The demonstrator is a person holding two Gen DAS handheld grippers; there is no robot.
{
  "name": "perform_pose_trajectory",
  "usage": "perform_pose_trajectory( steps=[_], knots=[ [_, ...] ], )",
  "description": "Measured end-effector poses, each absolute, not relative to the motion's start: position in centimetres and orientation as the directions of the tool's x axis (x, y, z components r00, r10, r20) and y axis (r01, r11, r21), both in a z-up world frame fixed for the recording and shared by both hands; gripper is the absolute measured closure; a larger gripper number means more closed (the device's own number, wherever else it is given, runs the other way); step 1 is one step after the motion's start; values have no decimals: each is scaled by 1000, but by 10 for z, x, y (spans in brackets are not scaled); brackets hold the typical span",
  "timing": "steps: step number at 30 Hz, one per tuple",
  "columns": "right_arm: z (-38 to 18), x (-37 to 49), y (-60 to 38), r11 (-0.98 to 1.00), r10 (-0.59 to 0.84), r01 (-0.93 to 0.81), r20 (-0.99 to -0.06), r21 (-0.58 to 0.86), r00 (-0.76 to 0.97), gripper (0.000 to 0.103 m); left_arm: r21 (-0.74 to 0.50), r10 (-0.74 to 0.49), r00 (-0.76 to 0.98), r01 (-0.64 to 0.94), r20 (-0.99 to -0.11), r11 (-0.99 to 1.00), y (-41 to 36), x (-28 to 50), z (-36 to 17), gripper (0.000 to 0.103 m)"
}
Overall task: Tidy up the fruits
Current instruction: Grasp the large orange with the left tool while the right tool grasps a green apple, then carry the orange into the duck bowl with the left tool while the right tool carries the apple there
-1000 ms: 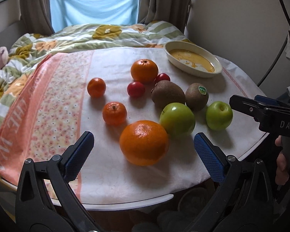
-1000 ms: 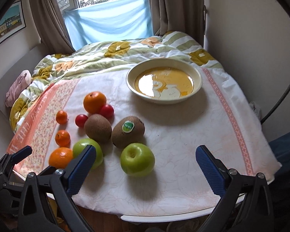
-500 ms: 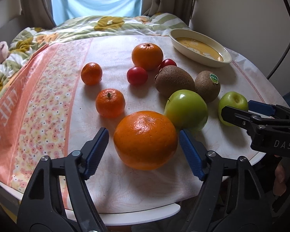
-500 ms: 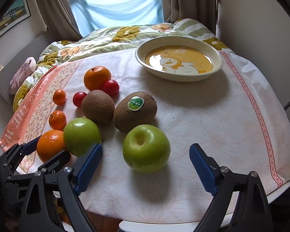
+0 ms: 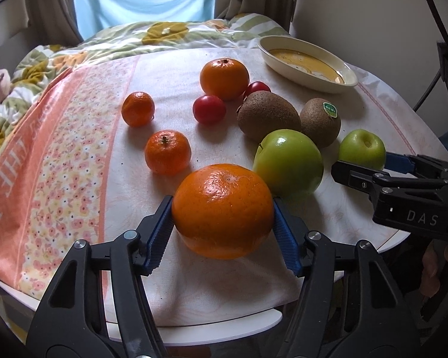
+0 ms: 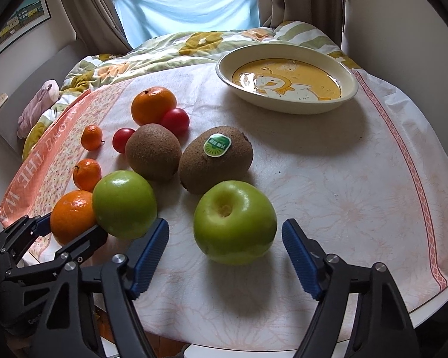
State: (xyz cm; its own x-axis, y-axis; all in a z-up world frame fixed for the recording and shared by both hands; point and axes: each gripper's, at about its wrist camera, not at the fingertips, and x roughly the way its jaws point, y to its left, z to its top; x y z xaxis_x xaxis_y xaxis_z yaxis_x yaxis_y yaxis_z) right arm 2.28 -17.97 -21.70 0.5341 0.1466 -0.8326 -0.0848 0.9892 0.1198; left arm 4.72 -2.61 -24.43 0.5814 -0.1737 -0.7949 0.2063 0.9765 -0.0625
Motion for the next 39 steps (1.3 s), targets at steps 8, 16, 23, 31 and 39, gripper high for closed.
perform_pose_trajectory(
  steps=[8,16,23,31,39],
  knots=[
    [-220,28,-177,993,111,-84,-843,78,526,54,-53,-155,580,189,-800,980,-16,47,-243,36],
    [-216,26,-177,994,109,-84,-841,75,530,54,-50,-156,581,195,-799,980,-10,47,-239,37],
    [-201,23,-176,995,97,-72,-832,69,546,54,-54,-156,599,185,-786,981,1,46,-221,37],
    [-153,19,-174,993,115,-52,-798,105,591,54,-53,-173,643,202,-746,978,11,52,-170,37],
    [-95,19,-182,991,112,-12,-768,134,630,54,-59,-219,675,252,-704,966,5,77,-109,37]
  ],
)
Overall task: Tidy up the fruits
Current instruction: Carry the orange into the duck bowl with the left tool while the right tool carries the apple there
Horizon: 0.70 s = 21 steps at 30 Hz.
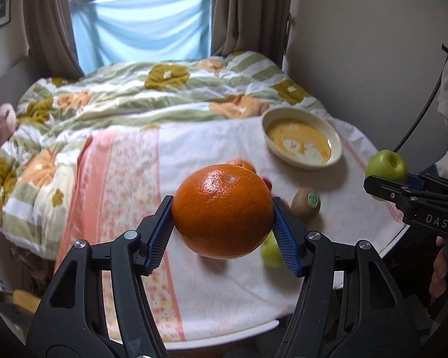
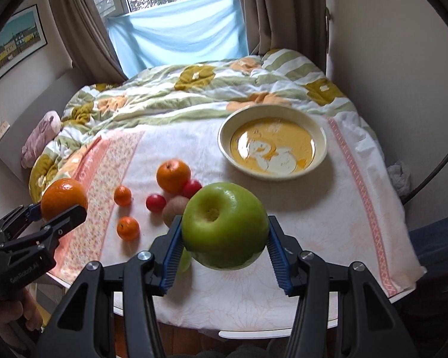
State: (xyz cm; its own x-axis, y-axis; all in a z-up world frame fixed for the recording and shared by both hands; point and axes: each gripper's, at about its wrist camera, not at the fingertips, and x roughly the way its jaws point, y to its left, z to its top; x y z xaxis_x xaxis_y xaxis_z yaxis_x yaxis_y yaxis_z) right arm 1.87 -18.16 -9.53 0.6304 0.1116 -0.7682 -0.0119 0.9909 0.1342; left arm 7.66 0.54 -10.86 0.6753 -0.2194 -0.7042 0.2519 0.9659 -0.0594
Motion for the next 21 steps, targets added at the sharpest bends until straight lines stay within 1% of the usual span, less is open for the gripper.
perform_pose_trajectory(
  steps=[6,9,12,16,21],
  knots=[
    [-68,40,-203,987,113,9,-741,159,662,54,-68,-249,694,277,-675,959,-16,105,-78,37],
    [-58,58,-217,989,107,5,-726,150,679,54,-67,-254,709,281,-658,957,-31,121,-71,37],
    [-55,79,-232,988,119,-6,-725,157,678,54,-60,-247,711,277,-659,959,-51,143,-67,37],
    [-55,109,-255,987,132,-22,-725,160,676,54,-79,-259,697,280,-669,957,-81,178,-70,37],
    [-65,149,-284,986,147,-35,-735,166,661,54,-103,-279,652,294,-705,950,-119,224,-90,37]
  ],
)
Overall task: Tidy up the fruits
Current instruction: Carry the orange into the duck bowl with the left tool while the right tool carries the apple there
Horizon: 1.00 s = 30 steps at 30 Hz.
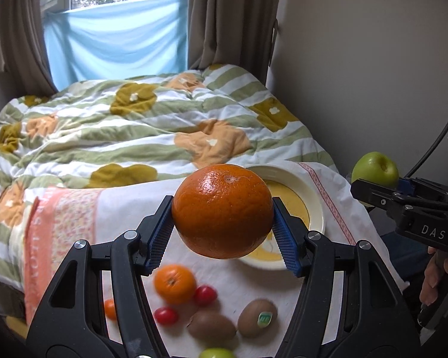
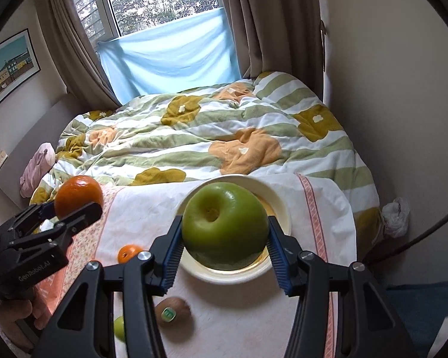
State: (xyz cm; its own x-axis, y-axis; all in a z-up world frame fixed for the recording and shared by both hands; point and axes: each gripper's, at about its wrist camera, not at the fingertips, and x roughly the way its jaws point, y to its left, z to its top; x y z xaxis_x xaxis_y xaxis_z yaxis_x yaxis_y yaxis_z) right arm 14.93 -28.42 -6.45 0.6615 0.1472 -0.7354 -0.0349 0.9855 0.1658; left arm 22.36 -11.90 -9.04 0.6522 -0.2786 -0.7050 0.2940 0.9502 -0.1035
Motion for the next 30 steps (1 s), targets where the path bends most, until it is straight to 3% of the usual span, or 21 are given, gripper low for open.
perform_pose_trajectory(
  steps=[14,27,28,29,30],
  knots=[
    [-125,233,-343,979,189,-49,-800,197,569,54,-52,-233,539,330,-810,942,-203,322,-178,37],
    [-152,255,-364,972,214,-33,-820,232,530,54,40,-174,473,410,-864,911,-237,331,-215,36],
    [-153,255,-365,972,216,-33,-820,234,529,54,47,-174,478,415,-861,909,-238,330,-215,31],
    [-153,255,-366,971,217,-32,-820,237,529,54,53,-176,488,420,-855,906,-238,328,-212,11],
    [-153,255,-365,972,216,-33,-820,234,530,54,61,-172,499,416,-849,907,-238,326,-210,0]
  ],
)
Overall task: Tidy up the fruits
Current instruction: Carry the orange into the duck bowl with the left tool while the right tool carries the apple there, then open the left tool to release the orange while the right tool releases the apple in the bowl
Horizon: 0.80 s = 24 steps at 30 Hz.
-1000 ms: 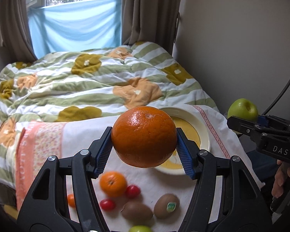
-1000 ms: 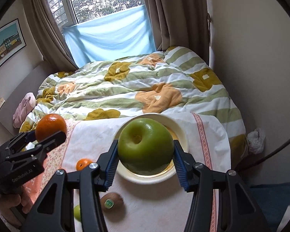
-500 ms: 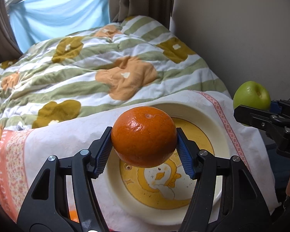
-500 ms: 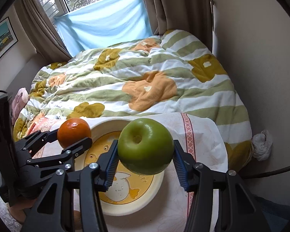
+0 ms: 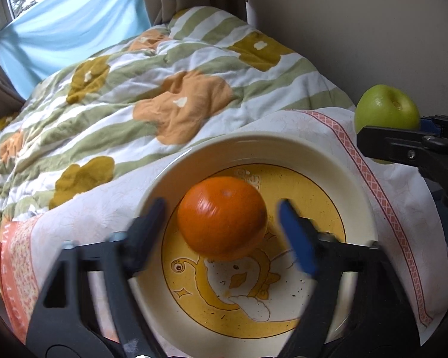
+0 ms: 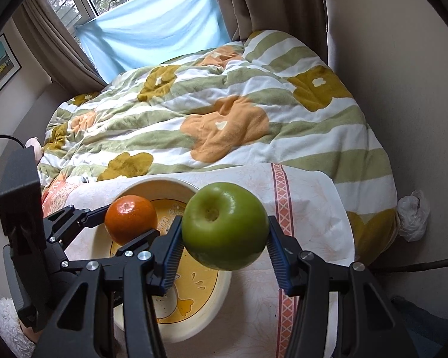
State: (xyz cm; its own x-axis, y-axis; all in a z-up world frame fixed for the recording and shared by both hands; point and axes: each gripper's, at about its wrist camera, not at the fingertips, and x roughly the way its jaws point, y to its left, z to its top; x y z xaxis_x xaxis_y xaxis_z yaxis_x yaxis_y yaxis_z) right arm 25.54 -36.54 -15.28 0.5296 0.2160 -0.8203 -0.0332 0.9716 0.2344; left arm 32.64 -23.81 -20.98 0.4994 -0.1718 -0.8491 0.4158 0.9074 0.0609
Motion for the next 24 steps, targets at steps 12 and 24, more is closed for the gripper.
perform_pose_trajectory(
  steps=[12,24],
  knots=[
    [-150,246,-362,970,229,-53,-810,238,540,54,69,-156,530,381,-834,922,-217,305,-185,0],
    [-154,255,-331,956,276,-225,-827,186,490,54,16,-145,553,276,-820,961,-184,284,-161,0]
  ],
)
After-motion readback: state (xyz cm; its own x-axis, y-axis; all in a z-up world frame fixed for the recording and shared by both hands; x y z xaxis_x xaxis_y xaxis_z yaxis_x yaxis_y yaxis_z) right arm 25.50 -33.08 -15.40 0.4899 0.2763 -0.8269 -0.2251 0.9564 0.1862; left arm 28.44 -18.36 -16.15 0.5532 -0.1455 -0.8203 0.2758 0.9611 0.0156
